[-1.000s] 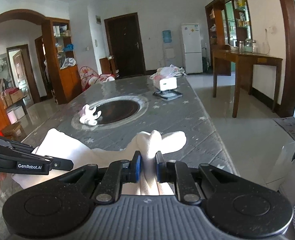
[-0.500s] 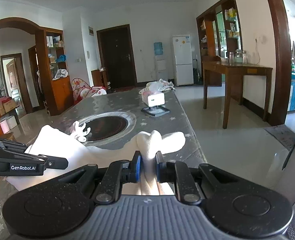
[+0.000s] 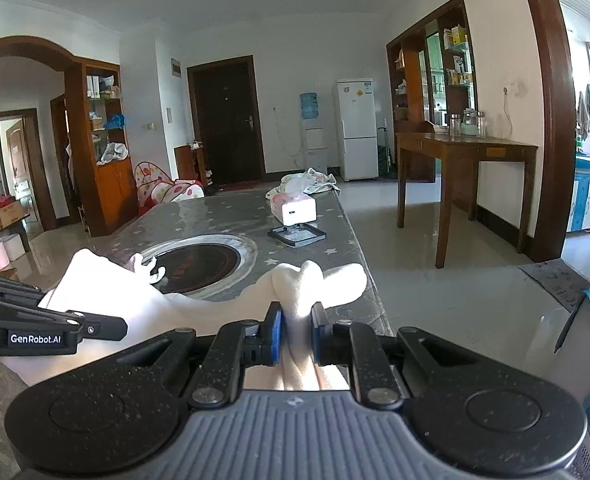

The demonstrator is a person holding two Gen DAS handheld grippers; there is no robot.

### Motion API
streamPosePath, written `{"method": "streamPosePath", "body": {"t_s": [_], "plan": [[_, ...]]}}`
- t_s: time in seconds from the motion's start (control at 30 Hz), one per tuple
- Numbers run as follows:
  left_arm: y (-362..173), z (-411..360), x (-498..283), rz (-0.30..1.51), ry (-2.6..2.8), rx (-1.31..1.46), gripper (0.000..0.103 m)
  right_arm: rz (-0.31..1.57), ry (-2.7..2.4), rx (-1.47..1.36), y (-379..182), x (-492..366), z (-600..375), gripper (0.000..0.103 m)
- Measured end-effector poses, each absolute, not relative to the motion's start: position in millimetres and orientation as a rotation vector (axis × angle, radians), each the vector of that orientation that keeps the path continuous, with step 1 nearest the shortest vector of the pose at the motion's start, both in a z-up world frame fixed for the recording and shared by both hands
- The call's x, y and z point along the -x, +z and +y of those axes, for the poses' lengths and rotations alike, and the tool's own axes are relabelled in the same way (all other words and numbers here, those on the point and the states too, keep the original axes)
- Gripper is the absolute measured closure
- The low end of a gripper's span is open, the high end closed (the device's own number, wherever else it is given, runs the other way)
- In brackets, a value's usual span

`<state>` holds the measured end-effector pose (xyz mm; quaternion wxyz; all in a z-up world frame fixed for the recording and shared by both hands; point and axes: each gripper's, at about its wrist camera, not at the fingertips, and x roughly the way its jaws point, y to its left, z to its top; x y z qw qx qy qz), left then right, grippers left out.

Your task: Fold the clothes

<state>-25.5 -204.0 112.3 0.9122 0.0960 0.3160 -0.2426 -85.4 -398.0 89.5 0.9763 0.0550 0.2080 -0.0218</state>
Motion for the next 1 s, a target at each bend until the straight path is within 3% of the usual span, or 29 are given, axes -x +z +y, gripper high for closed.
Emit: {"method": "streamPosePath", "body": {"t_s": [1.0], "plan": [[71.7,-210.9,-1.6,0.769,-0.492,-0.163,0.086,0.512,-0.063,-0.115,58.9,52.8,-414.2,0.09]]}}
